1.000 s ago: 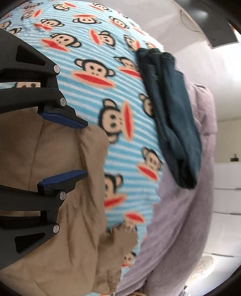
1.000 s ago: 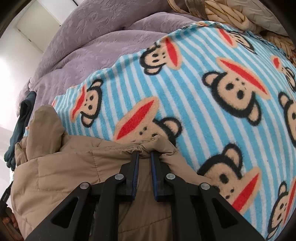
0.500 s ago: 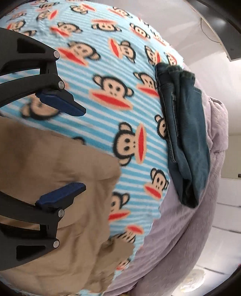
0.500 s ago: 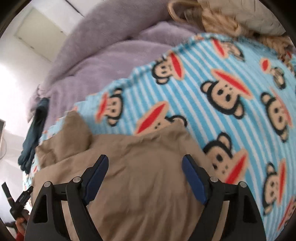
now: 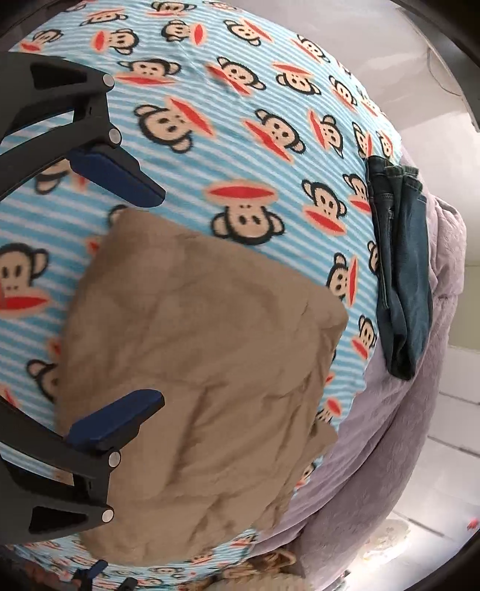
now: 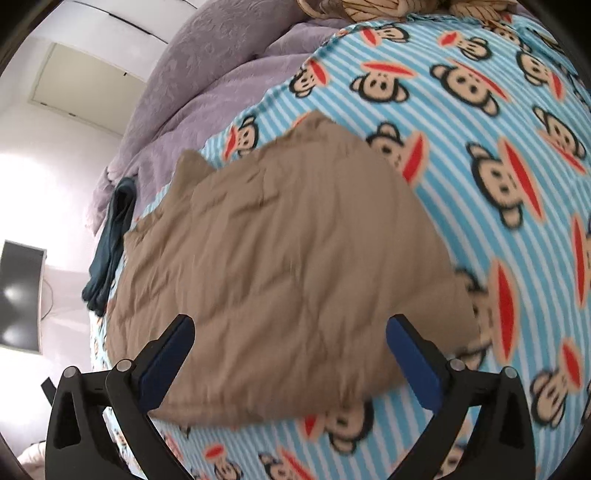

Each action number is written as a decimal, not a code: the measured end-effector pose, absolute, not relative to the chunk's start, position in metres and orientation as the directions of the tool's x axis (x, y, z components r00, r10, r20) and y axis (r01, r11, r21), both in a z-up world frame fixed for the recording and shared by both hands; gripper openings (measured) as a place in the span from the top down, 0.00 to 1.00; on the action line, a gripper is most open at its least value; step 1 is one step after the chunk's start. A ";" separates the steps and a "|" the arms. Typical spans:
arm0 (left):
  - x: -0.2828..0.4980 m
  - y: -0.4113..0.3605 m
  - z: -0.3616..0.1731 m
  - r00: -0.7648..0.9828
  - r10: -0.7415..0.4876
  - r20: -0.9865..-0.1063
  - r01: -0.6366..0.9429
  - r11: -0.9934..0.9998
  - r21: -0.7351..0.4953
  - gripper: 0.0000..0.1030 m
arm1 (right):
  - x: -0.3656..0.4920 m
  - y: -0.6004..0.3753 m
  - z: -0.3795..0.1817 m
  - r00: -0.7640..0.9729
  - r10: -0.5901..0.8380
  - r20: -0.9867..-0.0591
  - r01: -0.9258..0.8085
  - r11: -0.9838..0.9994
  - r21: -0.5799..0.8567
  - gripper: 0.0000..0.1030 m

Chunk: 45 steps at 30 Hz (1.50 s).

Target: Fold large clothes

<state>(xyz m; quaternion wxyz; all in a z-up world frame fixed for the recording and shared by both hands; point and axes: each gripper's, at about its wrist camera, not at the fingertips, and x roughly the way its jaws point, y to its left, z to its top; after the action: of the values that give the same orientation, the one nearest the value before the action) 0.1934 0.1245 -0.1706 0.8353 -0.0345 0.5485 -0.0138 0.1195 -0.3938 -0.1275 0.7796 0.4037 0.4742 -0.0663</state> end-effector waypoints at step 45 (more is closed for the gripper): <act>0.203 0.140 -0.273 0.377 -0.423 -0.824 -0.292 0.789 -0.540 0.01 | 0.122 -0.356 -0.244 0.677 0.558 -0.479 0.496 0.134 0.858 0.00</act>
<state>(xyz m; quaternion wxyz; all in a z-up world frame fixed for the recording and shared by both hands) 0.2027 0.1397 -0.2726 0.7650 -0.3216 0.5564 -0.0427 0.1224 -0.3564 -0.2444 0.6372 0.6577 0.4010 0.0243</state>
